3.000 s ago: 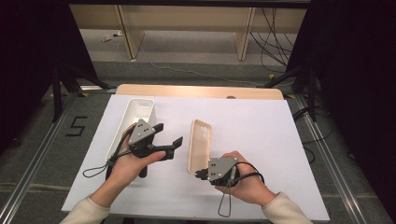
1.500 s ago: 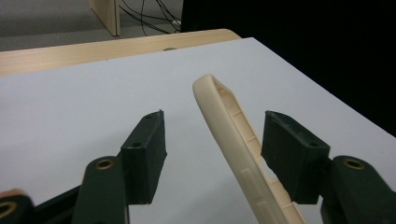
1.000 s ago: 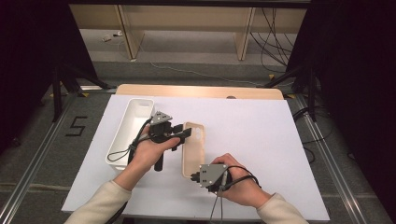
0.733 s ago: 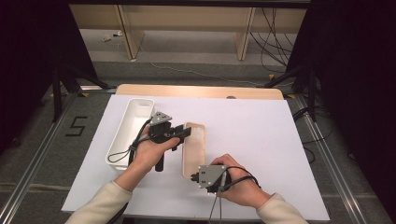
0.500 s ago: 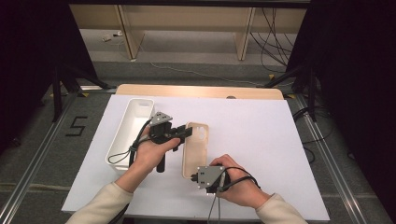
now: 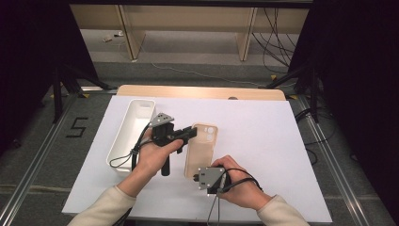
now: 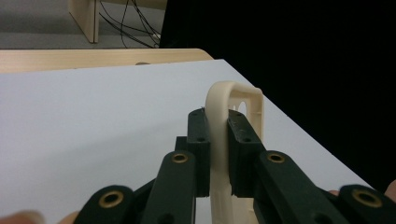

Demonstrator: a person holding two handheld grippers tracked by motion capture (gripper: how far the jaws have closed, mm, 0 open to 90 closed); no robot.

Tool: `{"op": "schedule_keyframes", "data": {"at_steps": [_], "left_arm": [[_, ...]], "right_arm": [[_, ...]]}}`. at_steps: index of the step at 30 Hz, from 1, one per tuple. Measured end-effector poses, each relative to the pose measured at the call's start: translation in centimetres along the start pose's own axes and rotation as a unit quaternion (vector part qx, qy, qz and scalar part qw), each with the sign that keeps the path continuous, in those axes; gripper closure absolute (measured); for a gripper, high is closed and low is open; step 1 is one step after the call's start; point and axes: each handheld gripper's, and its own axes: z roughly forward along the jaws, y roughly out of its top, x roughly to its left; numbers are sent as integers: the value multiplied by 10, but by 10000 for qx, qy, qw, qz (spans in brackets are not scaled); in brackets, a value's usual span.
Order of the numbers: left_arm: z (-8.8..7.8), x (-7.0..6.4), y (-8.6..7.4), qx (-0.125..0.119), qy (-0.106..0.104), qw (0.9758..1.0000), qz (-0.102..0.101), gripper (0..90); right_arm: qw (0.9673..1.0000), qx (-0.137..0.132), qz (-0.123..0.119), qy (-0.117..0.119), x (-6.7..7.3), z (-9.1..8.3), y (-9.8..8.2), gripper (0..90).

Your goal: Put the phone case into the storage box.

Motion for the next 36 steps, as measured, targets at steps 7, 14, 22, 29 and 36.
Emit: {"op": "schedule_keyframes", "data": {"at_steps": [7, 14, 22, 29, 36], "left_arm": [[-1, -2, 1, -19, -90, 9999, 50, 815], [-3, -2, 2, -54, -85, 9999, 119, 816], [-5, -2, 3, -74, -145, 9997, 179, 818], [-5, -1, 3, -233, -204, 9995, 108, 819], [-9, 2, 7, -392, -182, 9988, 221, 819]], "right_arm": [[9997, 184, 156, -64, 1, 0, -1, 876], [9992, 312, 228, -143, -1, -2, -3, 873], [9997, 191, 12, -152, -4, -1, -3, 873], [9988, 168, 423, -174, -3, -2, -6, 819], [9970, -266, 704, -185, -6, -6, -9, 658]]}}
